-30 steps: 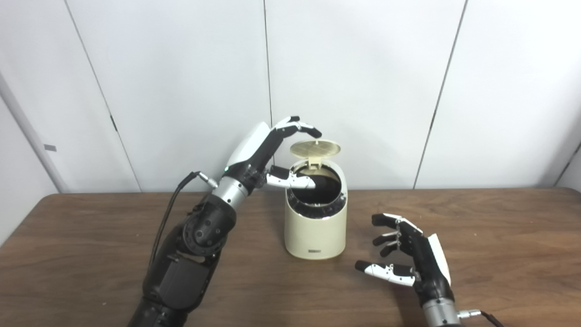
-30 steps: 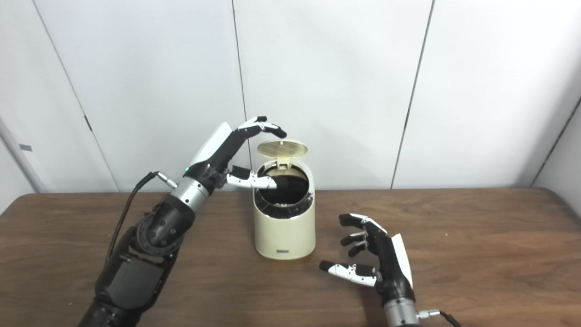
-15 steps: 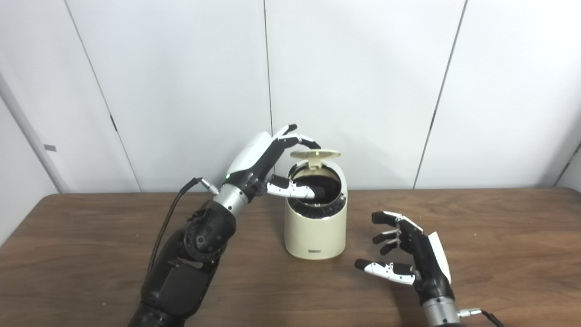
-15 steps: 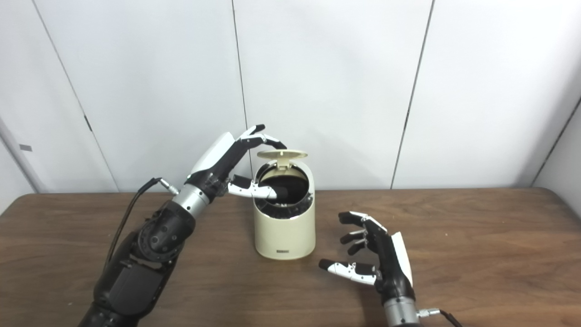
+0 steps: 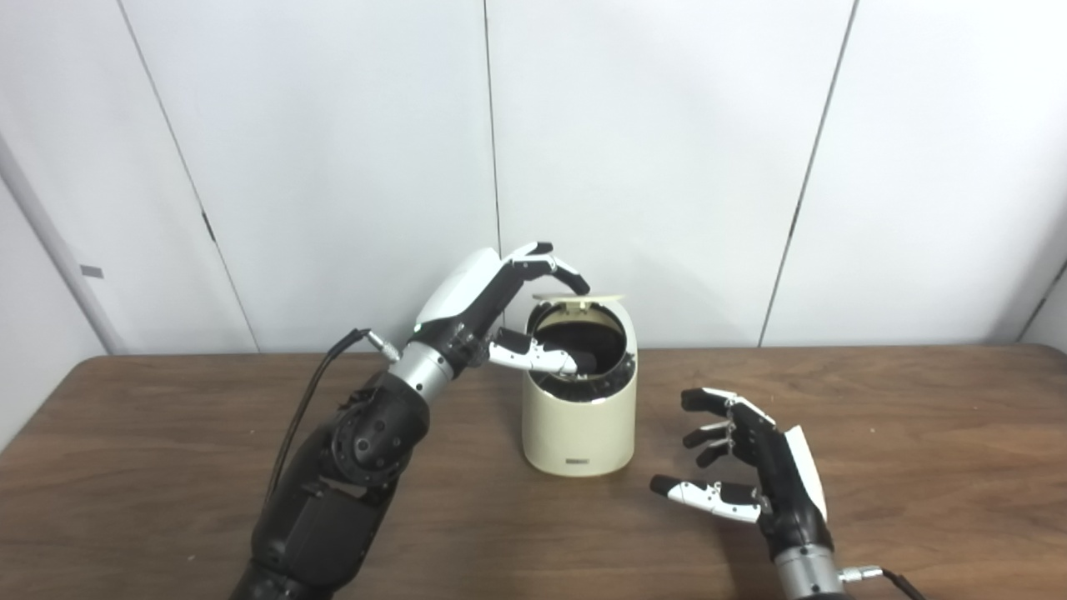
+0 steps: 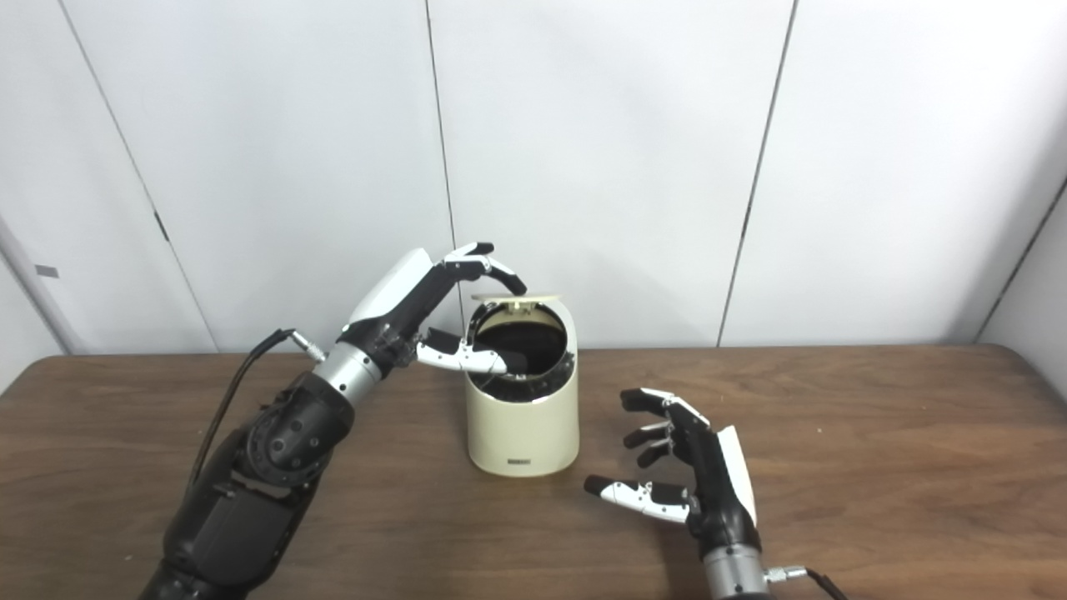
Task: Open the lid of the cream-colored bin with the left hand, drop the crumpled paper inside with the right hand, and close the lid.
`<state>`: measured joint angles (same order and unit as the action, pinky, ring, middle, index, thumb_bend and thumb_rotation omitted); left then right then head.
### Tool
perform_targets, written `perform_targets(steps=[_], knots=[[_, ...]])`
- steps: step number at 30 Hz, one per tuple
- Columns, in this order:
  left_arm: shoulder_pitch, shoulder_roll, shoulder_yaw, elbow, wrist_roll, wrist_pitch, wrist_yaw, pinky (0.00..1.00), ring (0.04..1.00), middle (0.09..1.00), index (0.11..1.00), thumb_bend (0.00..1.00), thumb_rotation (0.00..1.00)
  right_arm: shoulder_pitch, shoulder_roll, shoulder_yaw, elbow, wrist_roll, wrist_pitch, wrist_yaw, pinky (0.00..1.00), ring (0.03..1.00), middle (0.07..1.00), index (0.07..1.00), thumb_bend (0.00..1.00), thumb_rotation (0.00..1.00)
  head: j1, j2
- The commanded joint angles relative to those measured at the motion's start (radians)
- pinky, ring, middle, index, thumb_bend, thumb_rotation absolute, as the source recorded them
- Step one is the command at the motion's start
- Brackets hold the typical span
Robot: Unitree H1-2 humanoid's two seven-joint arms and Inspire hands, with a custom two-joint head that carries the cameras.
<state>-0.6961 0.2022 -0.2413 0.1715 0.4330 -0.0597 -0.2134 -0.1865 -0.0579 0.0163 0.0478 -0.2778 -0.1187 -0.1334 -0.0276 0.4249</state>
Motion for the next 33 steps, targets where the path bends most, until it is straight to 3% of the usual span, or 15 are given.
perform_targets(steps=[1,20,29,33], knots=[[-0.032,0.015,0.004,-0.044,0.008,-0.006,0.006,0.84,0.941,0.750,0.686,0.92,0.30,-0.032,0.003,0.000,-0.032,0.003,-0.001,-0.001,0.40,0.541,0.712,0.681,0.78,0.01,-0.001,0.001],[0.021,0.039,-0.004,-0.083,0.012,-0.026,-0.016,0.87,0.960,0.740,0.680,0.93,0.28,-0.034,0.003,0.010,-0.041,0.000,0.022,0.004,0.41,0.542,0.712,0.687,0.77,0.03,-0.009,0.011],[0.037,0.049,-0.010,-0.091,0.016,-0.037,-0.019,0.84,0.945,0.704,0.675,0.93,0.29,-0.037,0.007,0.014,-0.048,-0.010,0.037,0.001,0.42,0.540,0.707,0.696,0.77,0.07,-0.012,0.019],[0.041,0.048,-0.010,-0.094,0.022,-0.036,-0.017,0.82,0.930,0.691,0.666,0.95,0.31,-0.037,0.009,0.016,-0.051,-0.007,0.037,0.001,0.43,0.527,0.703,0.697,0.77,0.04,-0.015,0.023]])
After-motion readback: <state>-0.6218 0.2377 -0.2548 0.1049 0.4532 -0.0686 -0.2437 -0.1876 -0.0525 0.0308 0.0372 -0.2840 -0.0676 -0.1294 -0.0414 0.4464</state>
